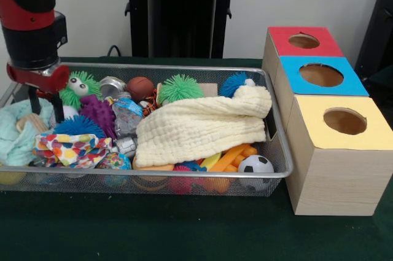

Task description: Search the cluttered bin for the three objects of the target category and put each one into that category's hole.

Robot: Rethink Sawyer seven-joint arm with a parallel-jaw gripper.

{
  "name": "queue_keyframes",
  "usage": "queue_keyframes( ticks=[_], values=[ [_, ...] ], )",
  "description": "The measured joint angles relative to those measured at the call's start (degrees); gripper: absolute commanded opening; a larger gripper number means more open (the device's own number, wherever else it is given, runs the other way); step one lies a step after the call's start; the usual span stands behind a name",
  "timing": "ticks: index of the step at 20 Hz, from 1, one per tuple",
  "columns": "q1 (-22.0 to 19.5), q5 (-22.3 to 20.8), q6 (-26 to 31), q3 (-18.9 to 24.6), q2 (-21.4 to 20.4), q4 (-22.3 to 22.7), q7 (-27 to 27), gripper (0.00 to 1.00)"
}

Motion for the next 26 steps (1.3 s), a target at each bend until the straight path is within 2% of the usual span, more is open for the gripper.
queue_keyframes(
  ticks=[4,9,12,13,17,26],
  values=[
    [0.98,-2.38,-1.15,-0.06,0.00,-0.44,0.00,1.00],
    [5.14,-8.07,-3.46,-1.79,-0.01,-1.84,0.00,1.00],
    [6.76,-9.79,-3.76,-2.82,-0.13,-1.99,0.00,1.00],
    [7.30,-10.36,-3.86,-3.17,-0.17,-2.04,0.00,0.00],
    [9.65,-12.32,-4.94,-5.32,-0.52,-2.20,0.00,0.00],
    [12.03,-12.69,-6.69,-8.34,-0.99,-2.27,-0.01,0.00]
  ],
)
